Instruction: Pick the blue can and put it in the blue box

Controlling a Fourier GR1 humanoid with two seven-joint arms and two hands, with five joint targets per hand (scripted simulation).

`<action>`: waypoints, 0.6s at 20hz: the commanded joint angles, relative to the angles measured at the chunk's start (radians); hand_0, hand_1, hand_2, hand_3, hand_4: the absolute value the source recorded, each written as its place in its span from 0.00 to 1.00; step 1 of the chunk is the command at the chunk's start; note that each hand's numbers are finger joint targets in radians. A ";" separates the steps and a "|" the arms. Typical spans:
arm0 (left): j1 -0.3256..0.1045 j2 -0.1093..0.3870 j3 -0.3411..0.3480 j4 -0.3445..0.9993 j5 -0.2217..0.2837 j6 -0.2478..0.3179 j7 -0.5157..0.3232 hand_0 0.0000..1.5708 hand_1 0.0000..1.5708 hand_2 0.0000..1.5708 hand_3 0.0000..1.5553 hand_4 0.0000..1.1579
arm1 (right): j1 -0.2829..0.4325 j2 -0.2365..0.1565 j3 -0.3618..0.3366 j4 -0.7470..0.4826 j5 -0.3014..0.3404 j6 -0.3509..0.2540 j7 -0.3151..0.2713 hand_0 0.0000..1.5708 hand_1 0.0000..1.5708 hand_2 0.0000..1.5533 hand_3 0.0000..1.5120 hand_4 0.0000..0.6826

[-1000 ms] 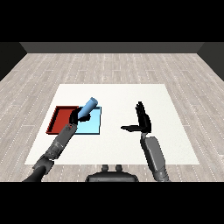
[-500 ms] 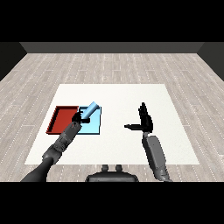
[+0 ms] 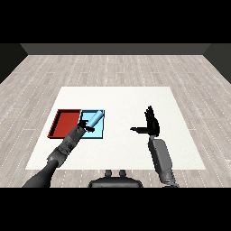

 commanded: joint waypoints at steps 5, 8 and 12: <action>0.016 -0.010 0.105 0.006 0.069 0.342 -0.050 0.00 0.00 0.00 0.00 0.00 | 0.029 -0.034 -0.042 0.008 -0.013 0.021 -0.044 0.00 0.00 0.00 0.00 0.00; 0.025 -0.012 0.157 -0.101 0.107 0.569 -0.211 0.00 0.00 0.00 0.00 0.00 | 0.018 -0.030 -0.008 0.008 0.012 0.024 -0.038 0.00 0.00 0.00 0.00 0.00; 0.051 -0.016 0.249 -0.336 0.193 0.547 -0.517 0.00 0.00 0.00 0.00 0.00 | 0.024 -0.063 -0.002 -0.012 0.030 0.037 -0.032 0.00 0.00 0.00 0.00 0.00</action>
